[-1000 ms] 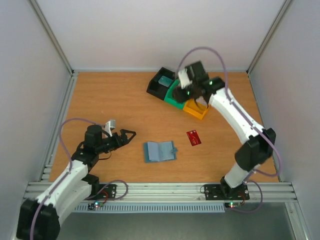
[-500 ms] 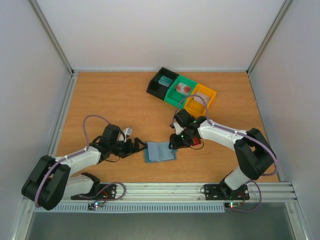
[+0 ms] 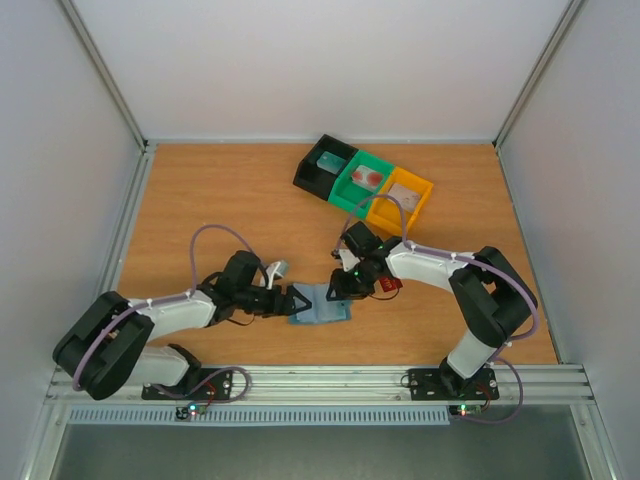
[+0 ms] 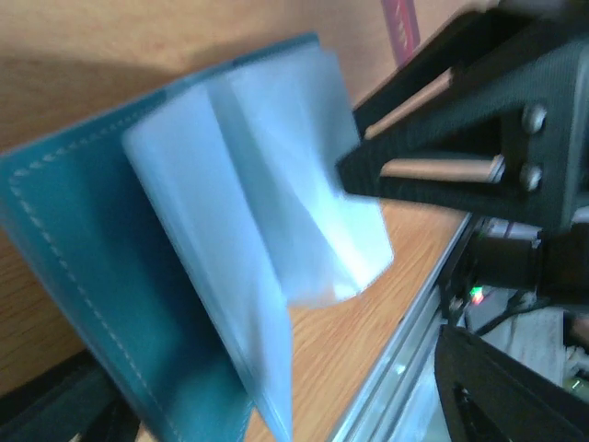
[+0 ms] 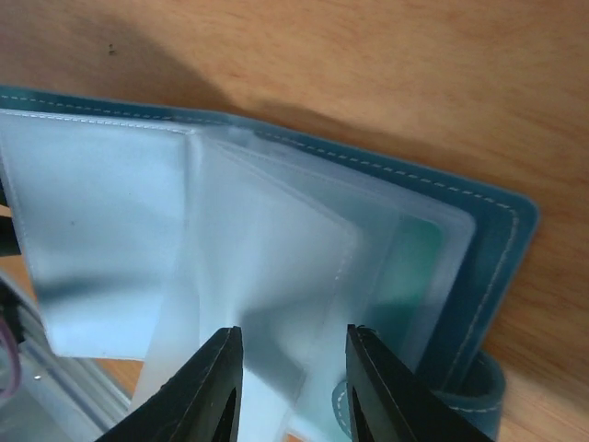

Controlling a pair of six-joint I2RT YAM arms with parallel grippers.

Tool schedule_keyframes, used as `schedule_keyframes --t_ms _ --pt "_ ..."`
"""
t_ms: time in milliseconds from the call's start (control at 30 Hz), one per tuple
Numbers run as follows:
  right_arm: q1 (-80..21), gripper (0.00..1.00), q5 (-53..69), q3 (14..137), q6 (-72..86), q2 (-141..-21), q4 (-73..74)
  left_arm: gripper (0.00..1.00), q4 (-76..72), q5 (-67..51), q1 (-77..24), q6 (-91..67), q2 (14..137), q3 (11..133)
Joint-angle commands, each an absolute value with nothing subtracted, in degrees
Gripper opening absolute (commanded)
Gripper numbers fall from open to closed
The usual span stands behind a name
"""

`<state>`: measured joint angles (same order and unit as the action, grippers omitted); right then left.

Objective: Take the credit cards out of the card holder

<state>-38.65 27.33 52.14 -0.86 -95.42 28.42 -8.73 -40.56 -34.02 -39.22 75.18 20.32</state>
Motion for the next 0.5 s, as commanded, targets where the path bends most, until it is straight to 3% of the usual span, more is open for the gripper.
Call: schedule_keyframes --t_ms 0,67,100,300,467 --pt "-39.2 0.32 33.2 50.3 2.9 -95.1 24.3 0.70 -14.4 -34.6 -35.5 -40.2 75.8 22.4" --pt "-39.1 0.32 34.0 50.0 3.3 -95.0 23.7 0.41 -12.3 -30.7 -35.5 -40.7 75.8 21.9" --pt "-39.1 0.32 34.7 49.9 3.4 -95.0 23.1 0.32 -11.8 -29.2 -35.5 -41.0 75.7 21.5" --pt "-39.6 0.26 41.6 50.4 9.1 -96.8 13.6 0.02 -11.3 -27.6 -35.5 -42.4 74.0 20.1" --pt "-44.2 0.26 42.3 54.3 7.9 -98.2 13.8 0.00 -11.3 -27.3 -35.5 -42.4 72.8 19.8"
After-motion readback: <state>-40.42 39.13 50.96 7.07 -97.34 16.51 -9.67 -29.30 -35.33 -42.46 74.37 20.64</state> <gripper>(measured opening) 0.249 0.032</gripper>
